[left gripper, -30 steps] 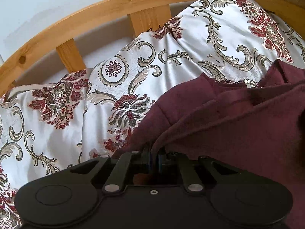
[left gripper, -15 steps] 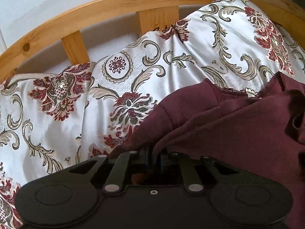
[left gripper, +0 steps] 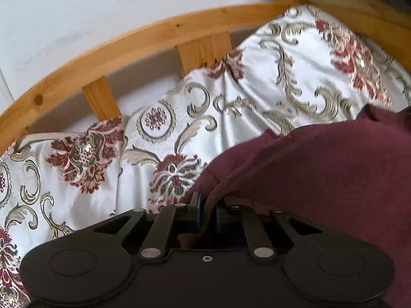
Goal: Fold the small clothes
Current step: 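Lower the folded hem onto the shirt and open both grippers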
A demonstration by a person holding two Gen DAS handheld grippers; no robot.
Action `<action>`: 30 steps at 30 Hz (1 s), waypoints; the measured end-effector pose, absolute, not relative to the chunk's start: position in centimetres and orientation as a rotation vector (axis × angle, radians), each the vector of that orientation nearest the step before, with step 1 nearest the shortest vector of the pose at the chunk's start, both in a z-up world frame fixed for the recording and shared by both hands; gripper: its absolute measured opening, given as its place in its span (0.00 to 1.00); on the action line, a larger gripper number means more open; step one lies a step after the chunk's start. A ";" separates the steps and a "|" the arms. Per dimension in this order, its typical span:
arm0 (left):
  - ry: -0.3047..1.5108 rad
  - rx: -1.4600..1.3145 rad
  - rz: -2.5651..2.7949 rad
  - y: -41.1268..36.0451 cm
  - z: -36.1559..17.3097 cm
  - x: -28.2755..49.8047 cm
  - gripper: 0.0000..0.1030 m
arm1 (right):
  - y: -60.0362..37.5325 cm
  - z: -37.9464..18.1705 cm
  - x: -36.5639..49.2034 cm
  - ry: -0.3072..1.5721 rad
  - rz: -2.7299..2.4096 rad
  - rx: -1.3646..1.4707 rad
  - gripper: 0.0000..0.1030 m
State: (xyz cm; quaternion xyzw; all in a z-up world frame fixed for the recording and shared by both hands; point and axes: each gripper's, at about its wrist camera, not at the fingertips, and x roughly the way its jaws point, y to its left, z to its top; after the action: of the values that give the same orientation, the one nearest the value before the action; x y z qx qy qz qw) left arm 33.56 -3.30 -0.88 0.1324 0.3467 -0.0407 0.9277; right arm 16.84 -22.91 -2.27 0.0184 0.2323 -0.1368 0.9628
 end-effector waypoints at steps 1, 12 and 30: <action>0.721 0.268 -0.078 -3.3 -1.1 33.7 0.15 | -23.2 -2.4 16.8 0.479 -0.277 0.055 0.09; 0.750 0.171 -0.007 -1.8 -0.6 34.5 0.43 | -23.1 -2.4 16.7 0.465 -0.329 0.010 0.45; 0.669 0.176 0.096 0.8 0.0 33.5 0.95 | -23.1 -2.9 17.2 0.414 -0.381 -0.027 0.90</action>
State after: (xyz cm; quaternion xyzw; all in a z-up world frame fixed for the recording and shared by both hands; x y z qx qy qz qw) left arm 33.50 0.83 0.02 0.0860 0.3278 0.0471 0.9396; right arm 17.24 -23.06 -2.93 -0.0133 0.2043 -0.1881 0.9606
